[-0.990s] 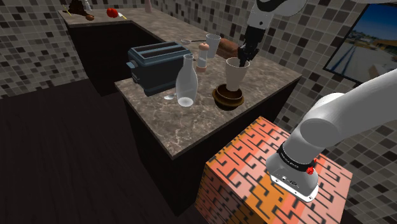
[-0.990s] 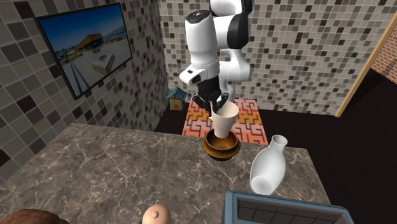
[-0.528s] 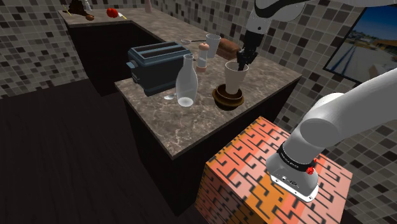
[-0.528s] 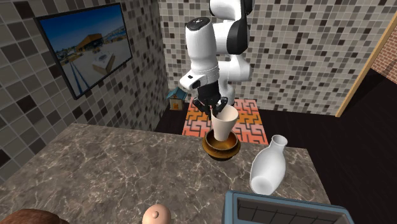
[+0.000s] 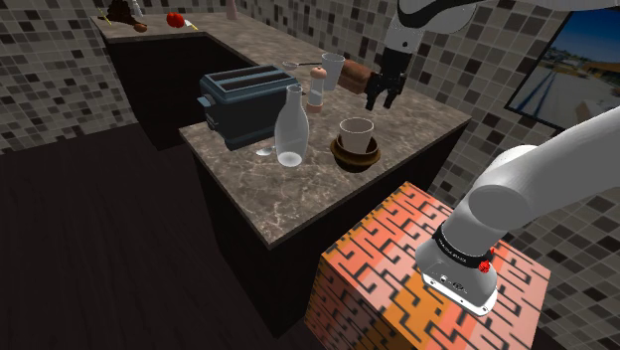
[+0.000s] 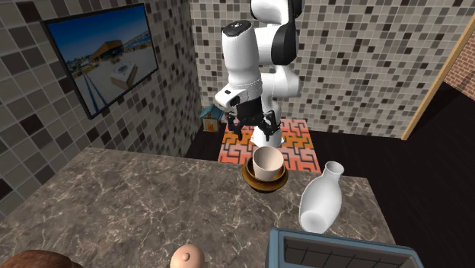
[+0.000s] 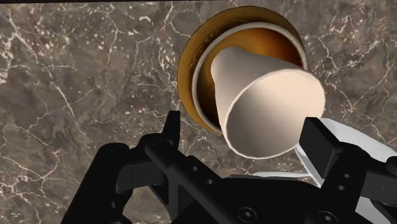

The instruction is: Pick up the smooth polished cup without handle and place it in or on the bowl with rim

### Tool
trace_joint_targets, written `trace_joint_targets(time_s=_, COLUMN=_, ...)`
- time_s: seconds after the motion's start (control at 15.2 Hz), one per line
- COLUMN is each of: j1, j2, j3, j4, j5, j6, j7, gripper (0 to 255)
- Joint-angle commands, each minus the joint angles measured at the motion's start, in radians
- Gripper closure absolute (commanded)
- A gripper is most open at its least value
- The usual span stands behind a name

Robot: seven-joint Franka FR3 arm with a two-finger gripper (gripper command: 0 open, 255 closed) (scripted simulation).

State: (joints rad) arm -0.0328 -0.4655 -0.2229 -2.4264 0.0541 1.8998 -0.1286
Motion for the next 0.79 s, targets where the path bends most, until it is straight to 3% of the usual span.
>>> trace_joint_targets(time_s=0.0, j1=0.000, j2=0.000, j3=0.000, j4=0.000, j5=0.000, j6=0.000, j7=0.000, gripper=0)
trace_joint_targets(time_s=0.26, j1=-0.003, j2=-0.009, j3=-0.003, j4=0.121, j5=-0.006, j6=-0.129, j7=0.003, gripper=0)
trace_joint_targets(time_s=0.73, j1=-0.003, j2=-0.009, j3=-0.003, j4=0.121, j5=-0.006, j6=-0.129, j7=0.003, gripper=0)
